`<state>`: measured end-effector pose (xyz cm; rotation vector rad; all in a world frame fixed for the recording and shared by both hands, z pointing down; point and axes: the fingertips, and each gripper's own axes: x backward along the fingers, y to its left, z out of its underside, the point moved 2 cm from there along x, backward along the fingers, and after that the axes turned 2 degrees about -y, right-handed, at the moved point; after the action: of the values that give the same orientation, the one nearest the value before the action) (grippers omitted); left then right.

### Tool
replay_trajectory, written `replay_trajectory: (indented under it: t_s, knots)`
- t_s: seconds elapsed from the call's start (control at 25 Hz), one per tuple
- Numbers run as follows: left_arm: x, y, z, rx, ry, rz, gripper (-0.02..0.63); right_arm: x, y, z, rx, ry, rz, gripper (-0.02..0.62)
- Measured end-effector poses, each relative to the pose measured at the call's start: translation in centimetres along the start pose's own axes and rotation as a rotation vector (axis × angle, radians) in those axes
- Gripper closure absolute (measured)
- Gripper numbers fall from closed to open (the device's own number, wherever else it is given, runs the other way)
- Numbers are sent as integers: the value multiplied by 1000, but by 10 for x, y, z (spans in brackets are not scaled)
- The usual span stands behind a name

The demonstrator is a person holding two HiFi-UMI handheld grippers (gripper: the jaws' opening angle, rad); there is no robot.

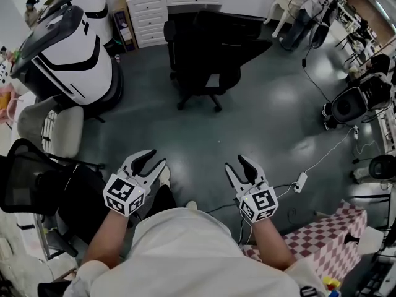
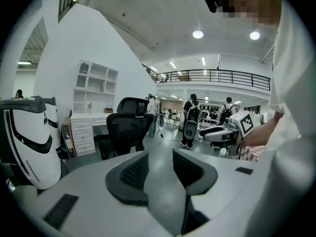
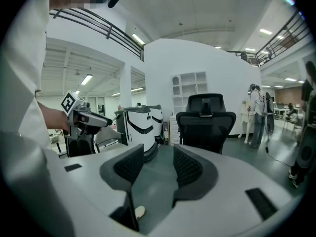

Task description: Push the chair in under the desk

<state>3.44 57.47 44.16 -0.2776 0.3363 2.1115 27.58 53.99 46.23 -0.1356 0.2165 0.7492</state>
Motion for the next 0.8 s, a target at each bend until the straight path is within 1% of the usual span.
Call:
replay_trajectory:
  t_s: [0.24, 0.48, 0.6, 0.8]
  knots:
    - [-32, 49, -16, -9, -20, 42, 454, -43, -21, -11, -11, 34, 64, 423]
    - [-60, 110, -37, -35, -27, 87, 456, -102, -41, -37, -6, 37, 115, 423]
    - [-70, 137, -46, -53, -33, 112, 456, -134, -44, -45, -8, 40, 130, 423]
    - [-73, 176, -49, -39, -36, 127, 457, -175, -44, -59, -4, 42, 149, 423]
